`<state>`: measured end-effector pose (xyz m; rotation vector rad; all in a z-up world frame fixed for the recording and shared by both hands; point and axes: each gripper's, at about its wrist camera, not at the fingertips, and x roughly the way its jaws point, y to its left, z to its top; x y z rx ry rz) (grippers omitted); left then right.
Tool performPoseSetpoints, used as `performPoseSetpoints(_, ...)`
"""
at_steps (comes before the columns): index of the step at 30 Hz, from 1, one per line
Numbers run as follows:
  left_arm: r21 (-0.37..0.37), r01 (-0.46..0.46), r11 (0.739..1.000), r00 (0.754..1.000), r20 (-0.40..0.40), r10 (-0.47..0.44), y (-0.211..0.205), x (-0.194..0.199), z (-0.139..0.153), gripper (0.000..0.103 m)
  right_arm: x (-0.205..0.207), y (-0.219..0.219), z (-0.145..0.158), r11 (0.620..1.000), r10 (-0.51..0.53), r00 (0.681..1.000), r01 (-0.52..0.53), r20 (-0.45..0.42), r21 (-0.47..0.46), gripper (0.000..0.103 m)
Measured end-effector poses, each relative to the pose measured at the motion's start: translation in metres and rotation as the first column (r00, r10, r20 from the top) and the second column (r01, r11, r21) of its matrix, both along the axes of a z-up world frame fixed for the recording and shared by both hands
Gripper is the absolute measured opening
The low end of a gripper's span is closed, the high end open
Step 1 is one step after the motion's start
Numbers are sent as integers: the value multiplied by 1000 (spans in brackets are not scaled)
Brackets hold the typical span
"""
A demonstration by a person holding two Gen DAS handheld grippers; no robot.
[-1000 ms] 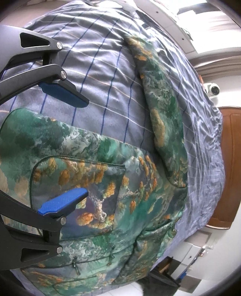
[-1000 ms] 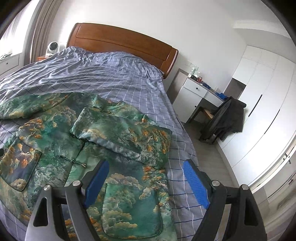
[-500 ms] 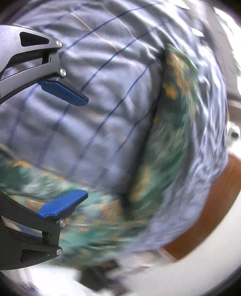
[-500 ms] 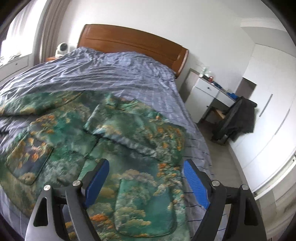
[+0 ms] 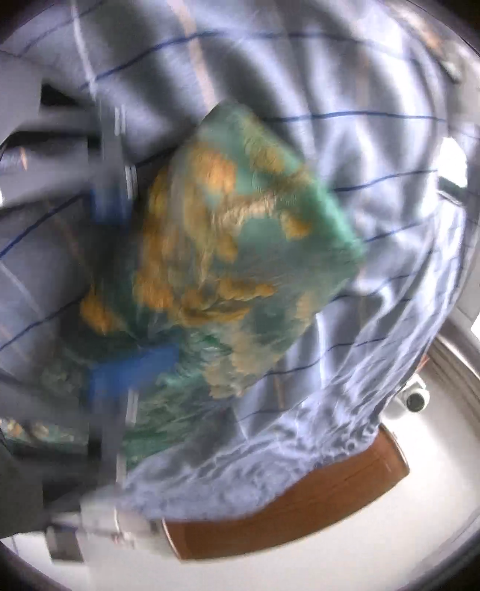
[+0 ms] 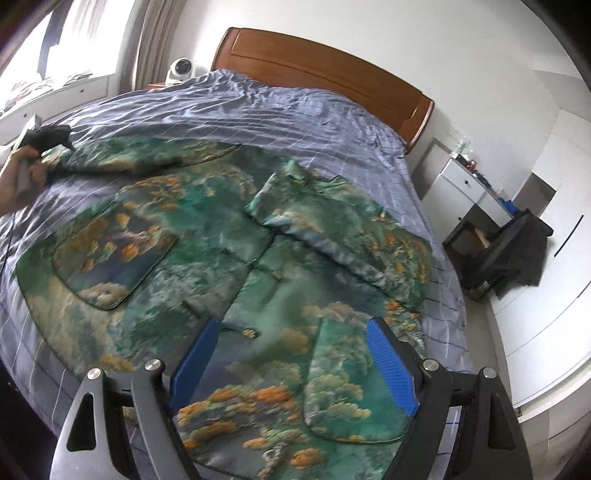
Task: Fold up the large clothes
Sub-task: 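Grasp the jacket hem with the left gripper and fold it over the body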
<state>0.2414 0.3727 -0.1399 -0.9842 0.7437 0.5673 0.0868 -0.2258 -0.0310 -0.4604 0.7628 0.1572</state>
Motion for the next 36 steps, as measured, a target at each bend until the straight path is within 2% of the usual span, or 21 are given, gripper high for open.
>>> performPoseSetpoints(1,33,36,999,999,-5,-36,-4,3,7,12,-1,1,-2,1000,4,1000,-4,-6,7,84)
performPoseSetpoints(2,122,68,990,998,-16,-66,-15,6,24,10,-1,0,-3,1000,8,1000,-7,-12,15,84)
performPoseSetpoints(3,205,96,974,995,-21,-94,-27,7,38,9,-1,-1,-4,1000,8,1000,-8,-14,29,84)
performPoseSetpoints(4,321,145,936,989,-29,-143,-49,8,60,9,-1,-1,-5,999,8,1000,-7,-15,42,84)
performPoseSetpoints(6,485,217,847,973,-42,-225,-89,10,92,9,2,-4,-6,998,0,1000,1,-17,66,84)
performPoseSetpoints(7,555,249,794,962,-47,-268,-112,9,107,9,4,-5,-7,997,-7,1000,8,-18,72,84)
performPoseSetpoints(10,728,355,587,896,-84,-437,-194,2,146,9,15,-9,-8,998,-41,999,43,-28,48,84)
performPoseSetpoints(11,779,395,487,855,-118,-505,-232,-1,154,9,17,-12,-7,997,-57,998,58,-28,44,84)
performPoseSetpoints(12,806,419,419,825,-145,-546,-255,-1,157,9,21,-20,-2,995,-88,996,89,-21,52,84)
performPoseSetpoints(13,831,447,330,782,-185,-595,-290,-6,157,9,23,-27,3,991,-119,993,120,-13,56,84)
performPoseSetpoints(14,839,464,283,756,-209,-620,-306,-1,155,9,24,-33,7,987,-146,989,146,-3,60,84)
performPoseSetpoints(16,837,521,168,673,-282,-684,-360,-1,141,9,26,-51,18,977,-206,978,204,21,63,84)
performPoseSetpoints(19,799,598,66,581,-375,-722,-407,8,112,13,26,-75,33,962,-270,962,267,46,52,84)
performPoseSetpoints(21,729,684,-5,485,-461,-743,-436,16,82,24,24,-85,40,957,-289,955,287,61,39,84)
performPoseSetpoints(23,662,748,-48,409,-517,-752,-454,16,57,67,22,-92,47,954,-301,951,300,78,24,84)
performPoseSetpoints(24,641,765,-60,386,-532,-754,-459,12,46,72,22,-94,50,953,-302,950,302,82,19,84)
performPoseSetpoints(26,630,773,-81,364,-545,-755,-466,4,35,73,22,-97,55,953,-302,949,302,92,14,84)
performPoseSetpoints(28,622,779,-85,346,-538,-769,-466,2,34,77,22,-98,60,953,-302,947,303,109,4,84)
performPoseSetpoints(31,635,770,-67,353,-511,-783,-463,-3,40,85,24,-97,63,954,-295,947,299,131,-12,84)
performPoseSetpoints(36,636,771,-20,372,-476,-797,-458,-16,47,86,27,-93,67,956,-287,947,293,147,-23,84)
